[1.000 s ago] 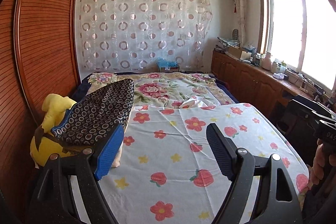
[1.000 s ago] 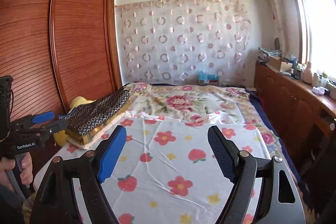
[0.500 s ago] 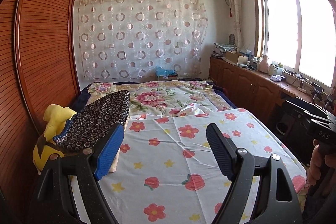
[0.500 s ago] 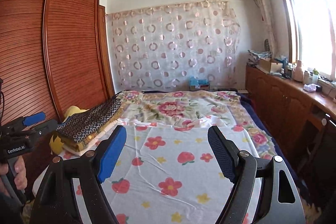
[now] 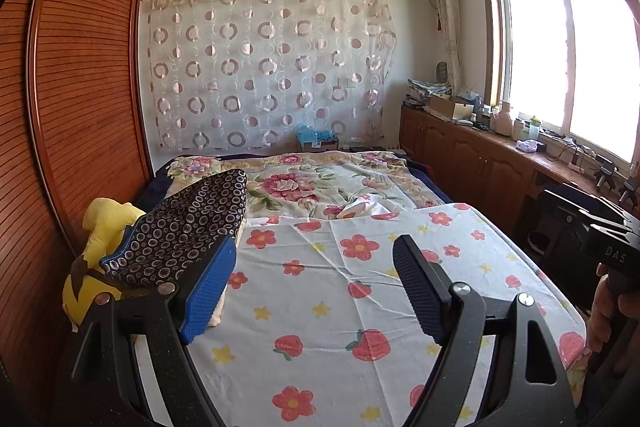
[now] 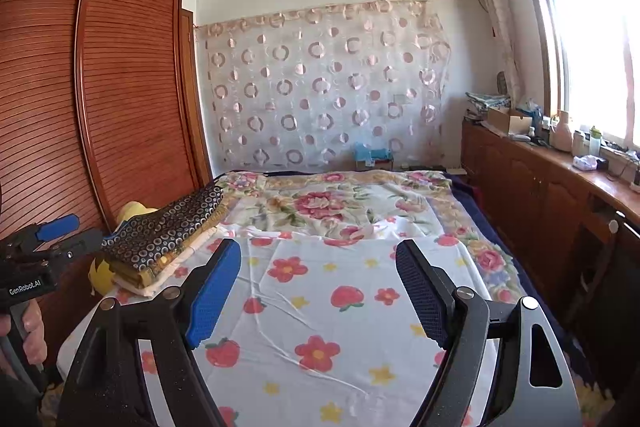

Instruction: Fold small clothes

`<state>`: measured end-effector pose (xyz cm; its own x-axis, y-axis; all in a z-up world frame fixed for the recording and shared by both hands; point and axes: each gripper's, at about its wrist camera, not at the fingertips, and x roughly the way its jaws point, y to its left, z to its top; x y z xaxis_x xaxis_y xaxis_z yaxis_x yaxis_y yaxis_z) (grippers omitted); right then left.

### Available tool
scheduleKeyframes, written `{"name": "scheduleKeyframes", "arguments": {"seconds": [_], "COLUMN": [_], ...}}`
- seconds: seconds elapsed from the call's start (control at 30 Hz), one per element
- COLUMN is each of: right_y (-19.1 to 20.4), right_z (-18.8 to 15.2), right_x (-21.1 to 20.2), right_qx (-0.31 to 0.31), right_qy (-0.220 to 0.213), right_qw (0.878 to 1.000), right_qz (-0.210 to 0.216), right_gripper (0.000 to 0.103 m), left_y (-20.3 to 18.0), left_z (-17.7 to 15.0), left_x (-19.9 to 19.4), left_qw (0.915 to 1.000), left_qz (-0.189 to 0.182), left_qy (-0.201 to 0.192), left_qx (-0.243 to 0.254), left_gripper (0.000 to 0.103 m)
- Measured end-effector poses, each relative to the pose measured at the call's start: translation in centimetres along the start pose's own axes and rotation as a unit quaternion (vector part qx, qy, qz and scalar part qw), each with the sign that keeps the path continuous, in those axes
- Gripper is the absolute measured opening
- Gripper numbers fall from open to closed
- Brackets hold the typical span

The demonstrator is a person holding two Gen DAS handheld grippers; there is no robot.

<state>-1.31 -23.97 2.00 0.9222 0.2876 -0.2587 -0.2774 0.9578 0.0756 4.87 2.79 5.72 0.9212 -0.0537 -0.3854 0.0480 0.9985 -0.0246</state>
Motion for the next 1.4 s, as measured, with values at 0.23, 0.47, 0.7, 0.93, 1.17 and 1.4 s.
{"name": "scheduleKeyframes", "arguments": {"seconds": [0.23,0.47,0.7,0.93,1.17,1.4], "right_y": [-0.2,-0.4,-0.6,-1.1,-1.2,-1.6], "right_z": [0.0,0.1,0.1,0.3,0.3,0.2], "right_x": [-0.1,0.0,0.0,0.2,0.2,0.3], "right_qx": [-0.001,-0.001,-0.001,-0.002,-0.002,-0.002], "right_qy": [0.000,0.001,0.001,0.003,0.003,0.003], "right_qw": [1.000,1.000,1.000,1.000,1.000,1.000], "right_qz": [0.000,0.000,0.000,0.001,0.001,0.002], "right_gripper": [0.081,0.081,0.081,0.081,0.081,0.081], "left_y": [0.1,0.1,0.1,0.1,0.1,0.1], "left_z": [0.0,0.0,0.0,0.0,-0.1,-0.1], "left_x": [0.0,0.0,0.0,0.0,0.0,0.0], "left_qw": [1.0000,1.0000,1.0000,1.0000,1.0000,1.0000], "left_qz": [0.001,0.001,0.001,0.000,0.001,0.001], "left_qy": [0.000,0.000,0.000,0.000,0.000,0.000], "left_qx": [0.000,0.000,0.000,0.000,0.000,0.000], "left_gripper": [0.081,0.081,0.081,0.081,0.081,0.081]}}
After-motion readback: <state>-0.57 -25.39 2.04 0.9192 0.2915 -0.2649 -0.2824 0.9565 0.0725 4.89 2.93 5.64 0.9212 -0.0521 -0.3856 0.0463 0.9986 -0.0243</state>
